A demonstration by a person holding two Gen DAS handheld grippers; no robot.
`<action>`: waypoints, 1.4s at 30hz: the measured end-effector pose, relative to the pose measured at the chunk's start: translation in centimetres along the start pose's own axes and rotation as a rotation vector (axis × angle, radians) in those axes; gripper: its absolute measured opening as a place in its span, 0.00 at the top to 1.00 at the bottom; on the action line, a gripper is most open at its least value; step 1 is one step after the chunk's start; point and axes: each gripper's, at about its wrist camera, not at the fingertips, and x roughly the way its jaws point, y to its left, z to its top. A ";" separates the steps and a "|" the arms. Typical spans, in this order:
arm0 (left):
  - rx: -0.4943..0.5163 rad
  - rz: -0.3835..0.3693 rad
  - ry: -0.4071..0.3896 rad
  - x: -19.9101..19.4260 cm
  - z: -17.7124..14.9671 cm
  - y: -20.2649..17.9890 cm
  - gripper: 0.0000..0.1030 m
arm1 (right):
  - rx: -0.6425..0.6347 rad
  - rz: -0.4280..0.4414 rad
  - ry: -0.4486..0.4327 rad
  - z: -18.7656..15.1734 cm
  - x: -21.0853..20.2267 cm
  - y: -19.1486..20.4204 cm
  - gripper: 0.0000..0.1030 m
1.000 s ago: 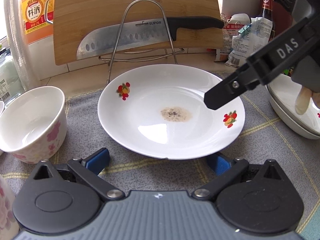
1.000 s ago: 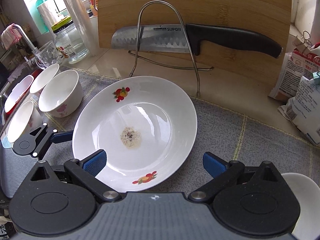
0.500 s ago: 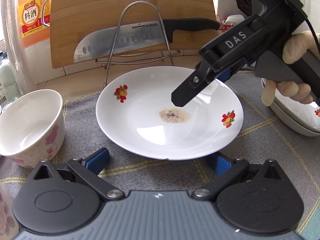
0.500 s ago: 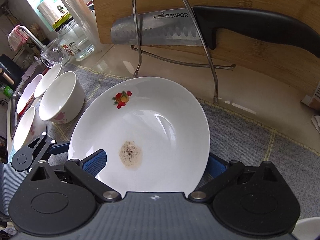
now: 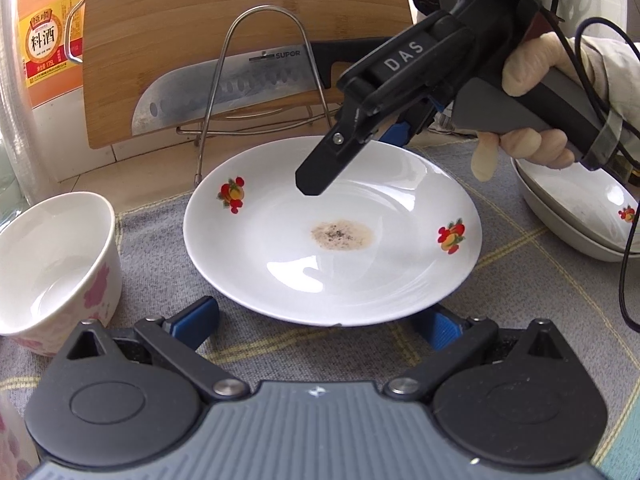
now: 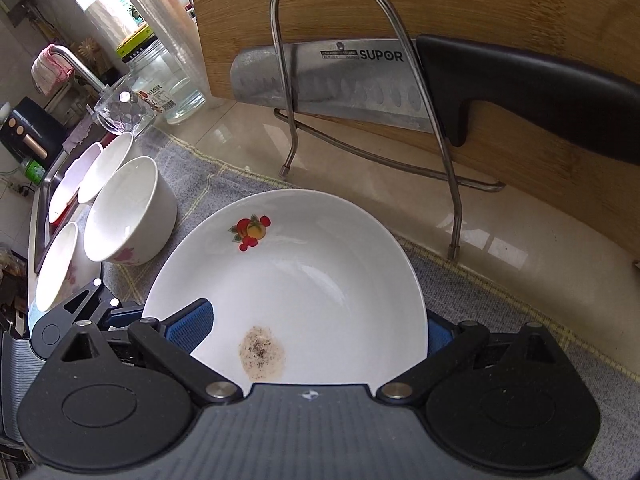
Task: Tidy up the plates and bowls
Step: 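Lift the stained plate with the right gripper and carry it toward the plate stack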
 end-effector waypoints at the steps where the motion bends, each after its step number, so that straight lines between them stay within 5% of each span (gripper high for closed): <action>1: 0.005 -0.005 0.000 -0.1 0.0 0.0 0.00 | -0.003 0.002 0.002 0.1 0.0 0.0 0.00; 42: 0.087 -0.048 -0.008 -2.2 -0.2 -1.4 0.01 | -0.091 -0.007 0.051 2.2 1.5 1.0 0.00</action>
